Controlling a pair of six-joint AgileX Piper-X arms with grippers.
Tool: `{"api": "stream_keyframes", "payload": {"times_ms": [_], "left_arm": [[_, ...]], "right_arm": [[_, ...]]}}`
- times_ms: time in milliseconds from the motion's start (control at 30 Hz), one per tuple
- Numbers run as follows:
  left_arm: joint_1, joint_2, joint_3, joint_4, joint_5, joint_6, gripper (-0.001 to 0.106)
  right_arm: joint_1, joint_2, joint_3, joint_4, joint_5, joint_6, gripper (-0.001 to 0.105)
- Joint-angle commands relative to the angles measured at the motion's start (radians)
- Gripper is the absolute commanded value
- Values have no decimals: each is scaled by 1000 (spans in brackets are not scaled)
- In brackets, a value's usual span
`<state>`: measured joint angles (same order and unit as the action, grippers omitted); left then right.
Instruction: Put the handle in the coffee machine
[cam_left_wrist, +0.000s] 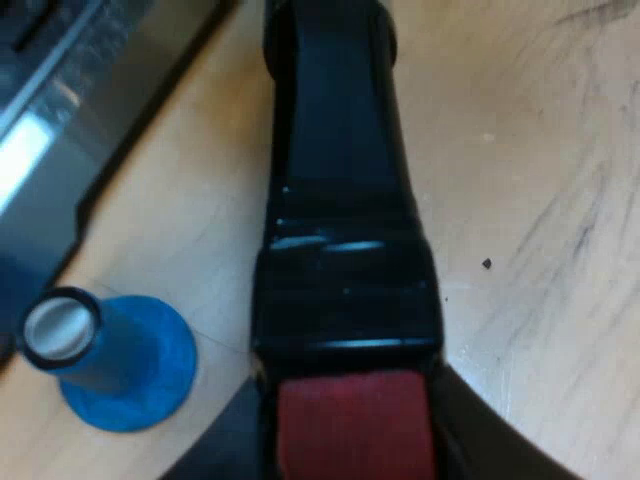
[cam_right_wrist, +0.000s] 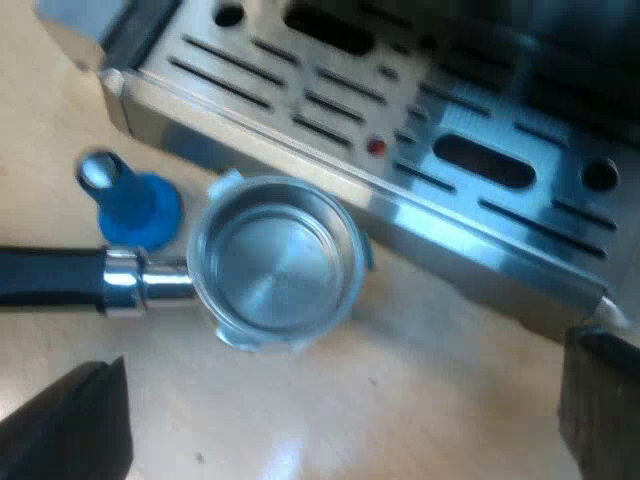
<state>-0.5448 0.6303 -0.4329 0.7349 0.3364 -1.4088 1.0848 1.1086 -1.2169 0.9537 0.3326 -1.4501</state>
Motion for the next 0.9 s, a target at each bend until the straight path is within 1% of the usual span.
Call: {"api": "stream_keyframes", "payload": {"times_ms": [33,100,167,200,267,400,433,500,567,600,667,733,767,800,867,900], "left_arm": [[26,-42,-20,7,22,32,0],[46,-56,-20,24,22,41,0],[80,-68,-20,23,22,44,0],[90,-69,-20,28,22,47,0],[123,-72,-20,36,22,49,0],[162,-72,-20,38,22,49,0],[181,-72,-20,40,19,49,0],[213,-72,-20,40,19,49,0],[244,-72,-20,40,19,49,0],[249,-72,-20,40,19,49,0],[278,-72,-20,40,19,49,0],[300,-72,-20,40,19,53,0],[313,-72,-20,40,19,53,0],[322,-72,-20,40,19,53,0],[340,-72,-20,40,19,55,0],[346,-72,-20,42,19,60,0]], "right_arm": [[76,-2,21,-73,115,42,87],[119,-2,46,-140,164,49,87],[163,-2,91,-231,215,84,87],[174,-2,103,-252,222,91,87],[219,-2,152,-337,281,94,87],[264,-2,212,-442,394,94,87],[278,-2,242,-494,428,94,87],[286,-2,279,-558,457,94,87],[286,-2,340,-665,483,88,87],[286,-2,349,-682,488,86,87],[286,6,396,-786,531,54,87],[286,25,428,-884,536,-7,87],[286,40,439,-928,536,-36,87],[286,46,443,-944,538,-45,87],[284,90,445,-1027,544,-86,87],[284,103,445,-1045,547,-91,87]]}}
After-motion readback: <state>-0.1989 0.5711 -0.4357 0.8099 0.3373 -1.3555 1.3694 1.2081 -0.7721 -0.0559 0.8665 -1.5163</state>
